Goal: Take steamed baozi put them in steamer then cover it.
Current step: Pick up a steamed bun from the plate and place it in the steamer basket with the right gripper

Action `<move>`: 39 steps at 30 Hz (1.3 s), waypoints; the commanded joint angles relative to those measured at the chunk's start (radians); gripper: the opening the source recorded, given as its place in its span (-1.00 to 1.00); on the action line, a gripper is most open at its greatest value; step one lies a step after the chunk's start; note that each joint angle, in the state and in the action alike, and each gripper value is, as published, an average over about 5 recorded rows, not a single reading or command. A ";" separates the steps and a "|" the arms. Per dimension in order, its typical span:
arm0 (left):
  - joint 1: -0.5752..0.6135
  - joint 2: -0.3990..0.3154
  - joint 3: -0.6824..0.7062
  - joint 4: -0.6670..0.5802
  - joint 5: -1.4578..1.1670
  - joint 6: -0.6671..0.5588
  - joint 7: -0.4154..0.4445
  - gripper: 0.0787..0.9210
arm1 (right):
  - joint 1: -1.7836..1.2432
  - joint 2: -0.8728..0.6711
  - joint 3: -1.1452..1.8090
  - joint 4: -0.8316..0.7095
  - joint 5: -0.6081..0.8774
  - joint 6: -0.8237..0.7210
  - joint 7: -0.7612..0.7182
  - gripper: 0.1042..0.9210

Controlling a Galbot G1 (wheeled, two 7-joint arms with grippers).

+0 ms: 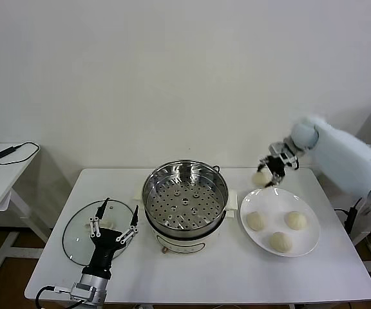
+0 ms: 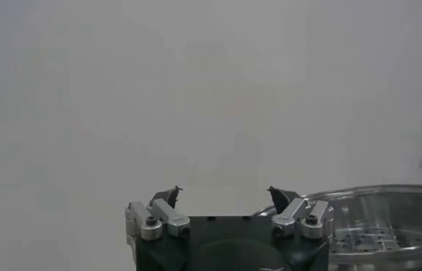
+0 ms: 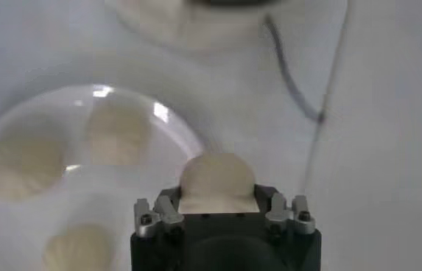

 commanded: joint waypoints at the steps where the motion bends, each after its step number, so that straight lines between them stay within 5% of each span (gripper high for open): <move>1: 0.001 0.000 0.001 -0.004 0.000 0.001 0.000 0.77 | 0.249 0.013 -0.156 0.227 0.098 0.088 -0.035 0.45; 22: 0.002 0.006 -0.007 -0.016 -0.002 -0.001 -0.003 0.77 | -0.003 0.360 -0.120 0.121 -0.338 0.317 0.069 0.42; 39: 0.005 0.006 -0.017 -0.014 -0.004 -0.016 -0.006 0.77 | -0.085 0.476 -0.077 -0.064 -0.456 0.357 0.095 0.43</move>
